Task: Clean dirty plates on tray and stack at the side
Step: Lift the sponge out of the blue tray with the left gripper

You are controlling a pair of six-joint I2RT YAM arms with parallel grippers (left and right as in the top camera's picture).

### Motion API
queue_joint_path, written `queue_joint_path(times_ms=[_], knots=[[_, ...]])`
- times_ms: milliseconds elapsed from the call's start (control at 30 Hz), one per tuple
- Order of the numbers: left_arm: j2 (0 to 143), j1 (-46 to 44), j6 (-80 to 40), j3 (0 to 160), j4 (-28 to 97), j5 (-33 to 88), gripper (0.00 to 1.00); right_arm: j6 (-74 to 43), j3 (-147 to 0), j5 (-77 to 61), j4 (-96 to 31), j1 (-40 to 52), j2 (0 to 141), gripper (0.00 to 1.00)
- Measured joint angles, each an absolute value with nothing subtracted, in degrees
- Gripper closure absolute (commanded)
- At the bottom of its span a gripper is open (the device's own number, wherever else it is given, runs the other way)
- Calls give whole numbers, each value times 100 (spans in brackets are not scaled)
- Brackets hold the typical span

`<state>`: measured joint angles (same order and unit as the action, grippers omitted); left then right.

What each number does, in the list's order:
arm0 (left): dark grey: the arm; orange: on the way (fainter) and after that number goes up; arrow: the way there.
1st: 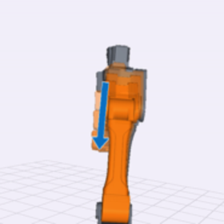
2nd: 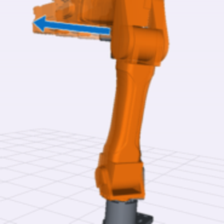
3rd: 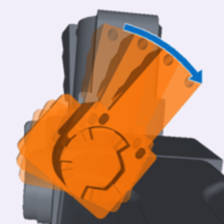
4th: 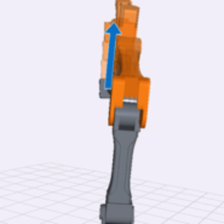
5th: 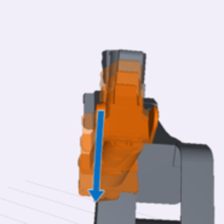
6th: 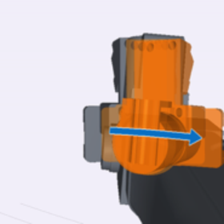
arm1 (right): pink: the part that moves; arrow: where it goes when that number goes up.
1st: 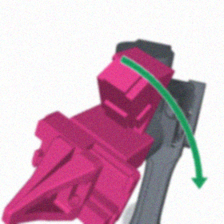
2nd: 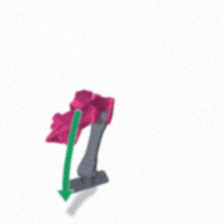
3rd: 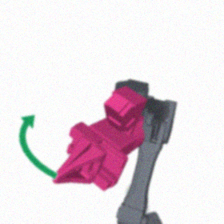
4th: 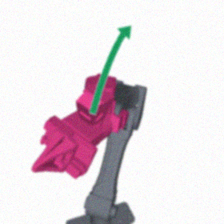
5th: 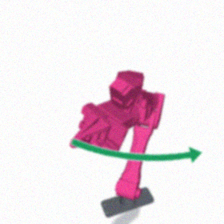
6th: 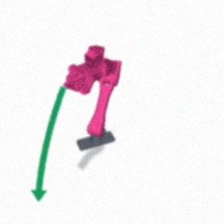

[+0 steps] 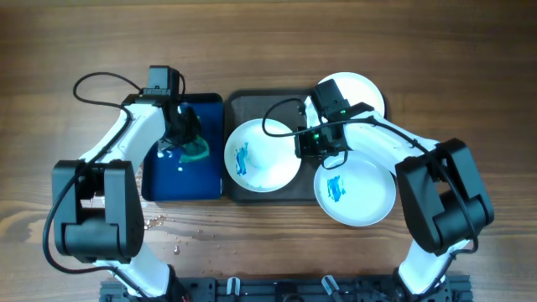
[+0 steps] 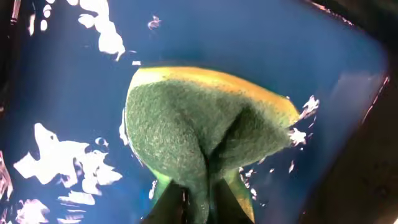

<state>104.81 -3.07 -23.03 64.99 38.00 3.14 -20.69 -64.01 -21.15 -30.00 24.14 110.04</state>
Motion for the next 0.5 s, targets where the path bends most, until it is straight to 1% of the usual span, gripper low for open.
queue_joint_path(times_ms=[200,300,367,400,500], knots=[[10479,-307,-2370,6499,3970,508,96,-2045,-6401,-2115,-3009,2414,11004,96],[10217,-377,-2390,6493,4305,497,96,-2005,-6403,-2117,-3022,2414,11004,96],[9821,-550,-2392,6488,4462,69,96,-1959,-6410,-2117,-3033,2414,11004,96],[9266,-882,-2392,6488,4491,-478,96,-1922,-6412,-2115,-3041,2414,11004,96],[9080,-1514,-2392,6488,4504,-1640,96,-1920,-6412,-2117,-3041,2414,11004,96]])
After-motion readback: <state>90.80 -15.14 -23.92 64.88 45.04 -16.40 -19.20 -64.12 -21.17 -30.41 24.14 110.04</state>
